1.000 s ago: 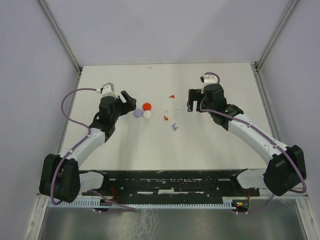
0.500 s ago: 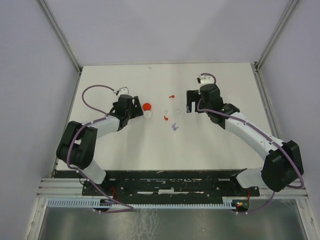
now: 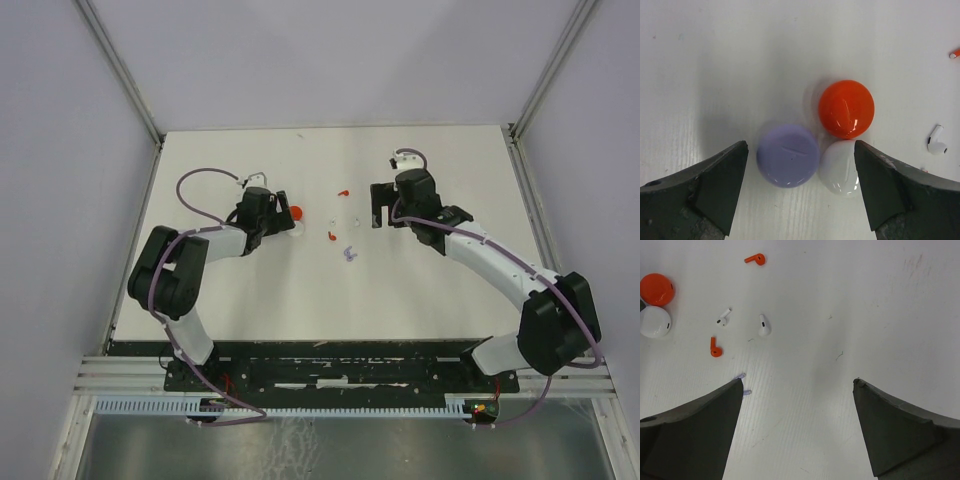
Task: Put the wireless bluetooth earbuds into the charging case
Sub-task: Pick up the charging case at the center of the board.
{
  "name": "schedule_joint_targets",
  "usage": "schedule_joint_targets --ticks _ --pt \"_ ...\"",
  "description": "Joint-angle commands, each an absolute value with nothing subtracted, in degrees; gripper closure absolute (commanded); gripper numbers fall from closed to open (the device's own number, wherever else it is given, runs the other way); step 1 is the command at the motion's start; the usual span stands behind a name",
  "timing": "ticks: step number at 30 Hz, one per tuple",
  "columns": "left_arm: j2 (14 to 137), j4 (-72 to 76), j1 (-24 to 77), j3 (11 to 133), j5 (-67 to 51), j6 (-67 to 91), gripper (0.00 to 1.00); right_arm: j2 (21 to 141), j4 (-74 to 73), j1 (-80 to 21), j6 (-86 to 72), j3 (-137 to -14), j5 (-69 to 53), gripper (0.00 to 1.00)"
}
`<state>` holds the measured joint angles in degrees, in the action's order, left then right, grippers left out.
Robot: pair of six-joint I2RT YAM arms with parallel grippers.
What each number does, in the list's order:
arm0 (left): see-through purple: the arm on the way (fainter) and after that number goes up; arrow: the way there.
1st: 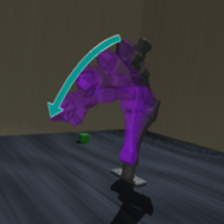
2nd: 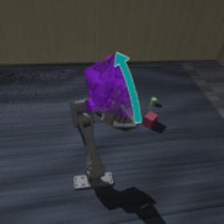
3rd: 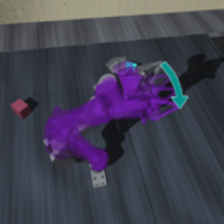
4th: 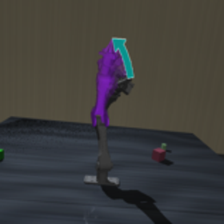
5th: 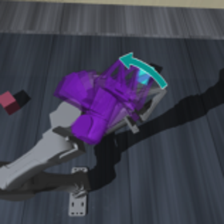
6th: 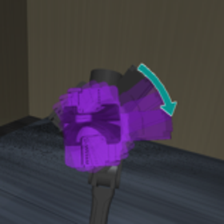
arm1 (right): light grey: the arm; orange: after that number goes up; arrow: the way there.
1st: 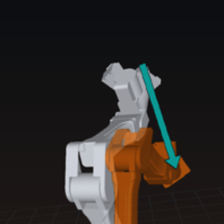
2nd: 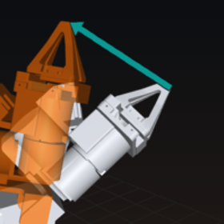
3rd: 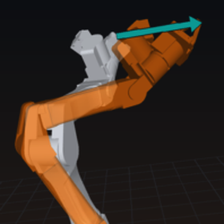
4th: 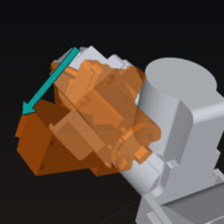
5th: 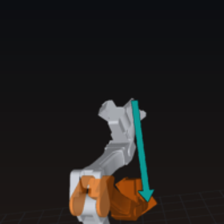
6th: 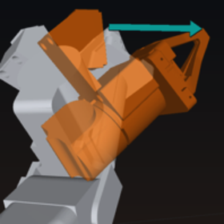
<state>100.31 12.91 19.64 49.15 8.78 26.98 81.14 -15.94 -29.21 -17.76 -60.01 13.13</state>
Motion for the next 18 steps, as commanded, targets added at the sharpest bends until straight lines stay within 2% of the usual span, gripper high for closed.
schedule_joint_targets --ticks 1,11,18 --pt "101.4 16.3 19.7 51.3 5.7 29.1 0.07 81.7 -13.8 -29.4 -17.4 -63.0 13.4 0.01" --pt "98.2 16.4 22.1 48.0 2.6 31.3 0.08 83.8 -13.0 -29.4 -17.9 -63.8 11.1 0.01" --pt "94.7 10.5 24.6 47.4 6.2 32.8 0.09 84.5 -12.6 -29.9 -18.4 -63.9 9.4 0.01"
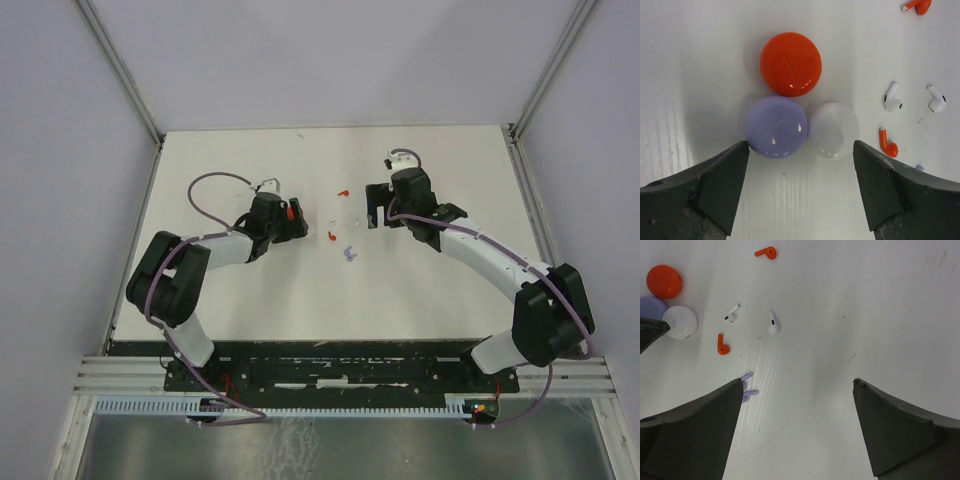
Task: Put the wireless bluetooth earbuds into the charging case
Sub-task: Pick up the charging case at the center of the board.
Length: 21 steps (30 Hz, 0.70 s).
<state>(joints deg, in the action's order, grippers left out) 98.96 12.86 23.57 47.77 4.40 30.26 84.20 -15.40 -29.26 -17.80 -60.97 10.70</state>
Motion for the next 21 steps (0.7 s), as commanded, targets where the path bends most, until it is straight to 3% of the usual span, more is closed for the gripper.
schedule_joint_targets --ticks 1,10,21 --pt "93.8 10.2 24.8 47.0 6.2 33.1 0.10 84.9 -12.5 -30.1 -18.5 -64.1 9.1 0.01" --pt "81.8 4.5 23.1 44.6 17.9 34.1 0.07 95.1 -14.5 -38.6 -13.0 -73.1 8.8 0.00" --pt "74.7 8.3 7.6 37.9 3.0 36.5 0.05 113.0 -16.5 -43.5 -3.6 -90.7 -1.9 0.02"
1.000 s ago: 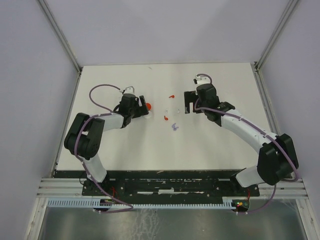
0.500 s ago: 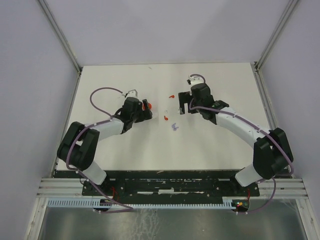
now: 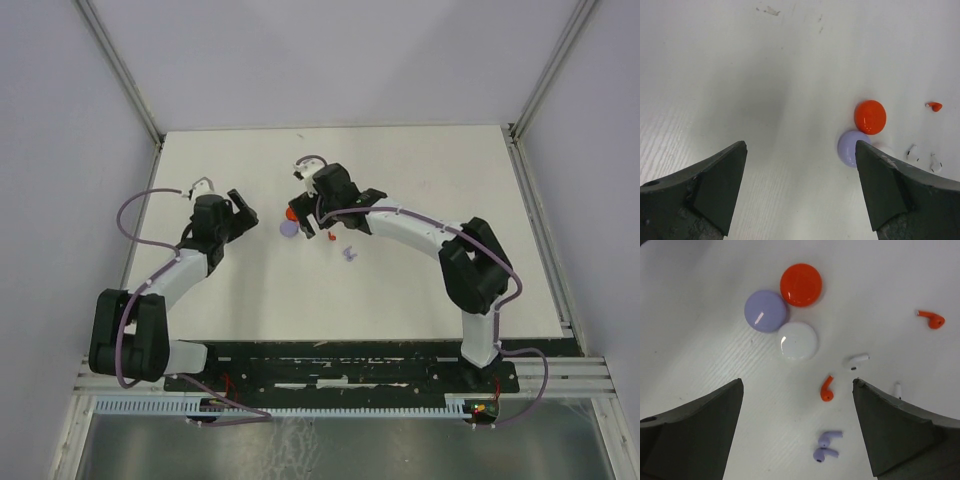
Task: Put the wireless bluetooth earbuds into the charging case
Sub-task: Pick up the charging case at the center of the board.
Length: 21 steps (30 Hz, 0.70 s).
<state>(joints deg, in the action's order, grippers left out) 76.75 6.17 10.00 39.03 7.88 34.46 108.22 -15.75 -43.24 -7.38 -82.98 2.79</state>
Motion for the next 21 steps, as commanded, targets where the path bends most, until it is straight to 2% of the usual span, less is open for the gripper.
schedule_joint_targets --ticks 1,11,21 --pt "74.5 8.5 7.0 37.7 2.5 36.4 0.05 114.7 -17.1 -44.0 -3.2 -92.6 -2.2 0.02" --pt "73.5 9.3 4.3 36.8 -0.6 36.3 0.06 128.8 -22.6 -47.0 -2.8 -109.5 -2.0 0.05" --pt "72.2 9.0 3.4 36.7 -0.5 35.4 0.06 133.3 -23.6 -47.9 -4.6 -111.8 -1.1 0.14"
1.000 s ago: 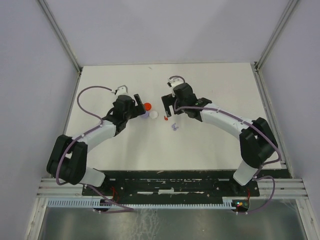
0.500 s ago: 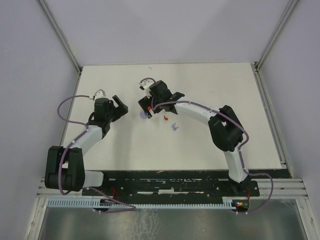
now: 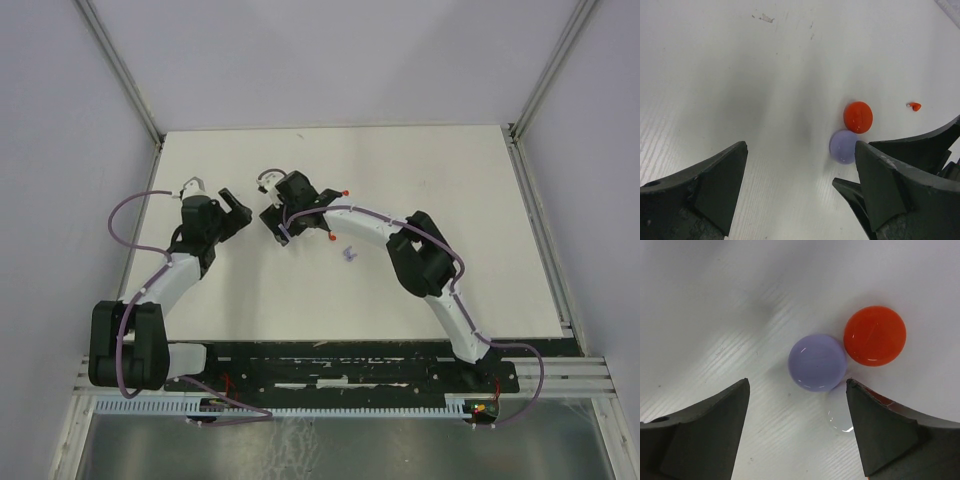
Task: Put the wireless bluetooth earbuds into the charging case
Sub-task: Pick up the charging case at the center of the board.
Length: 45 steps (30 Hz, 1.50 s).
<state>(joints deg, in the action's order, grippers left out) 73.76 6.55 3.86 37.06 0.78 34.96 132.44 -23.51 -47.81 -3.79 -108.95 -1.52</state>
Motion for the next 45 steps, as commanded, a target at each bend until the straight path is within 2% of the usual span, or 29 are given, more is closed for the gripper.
schedule_joint_targets --ticks 1,15,24,33,35,45 --pt "72.1 9.0 3.4 36.7 -0.5 35.3 0.06 133.5 -23.6 -47.9 -4.7 -111.8 -0.8 0.15" --pt "72.9 9.4 2.9 36.7 -0.6 34.9 0.07 137.9 -24.4 -47.8 -5.4 -116.1 0.3 0.19" --pt "72.7 9.1 2.1 36.7 -0.7 34.7 0.07 138.0 -24.5 -47.8 -6.0 -114.7 1.3 0.28" --pt "73.0 9.3 1.7 36.5 -1.5 34.8 0.08 134.9 -20.8 -47.7 -5.7 -111.5 4.2 0.46" --pt "73.1 9.7 1.7 36.5 -3.0 34.5 0.08 131.6 -17.3 -47.6 -5.3 -107.5 4.5 0.50" --pt "78.0 22.5 2.5 34.4 -21.2 38.9 0.10 109.3 2.3 -46.3 -4.5 -81.8 4.4 0.51"
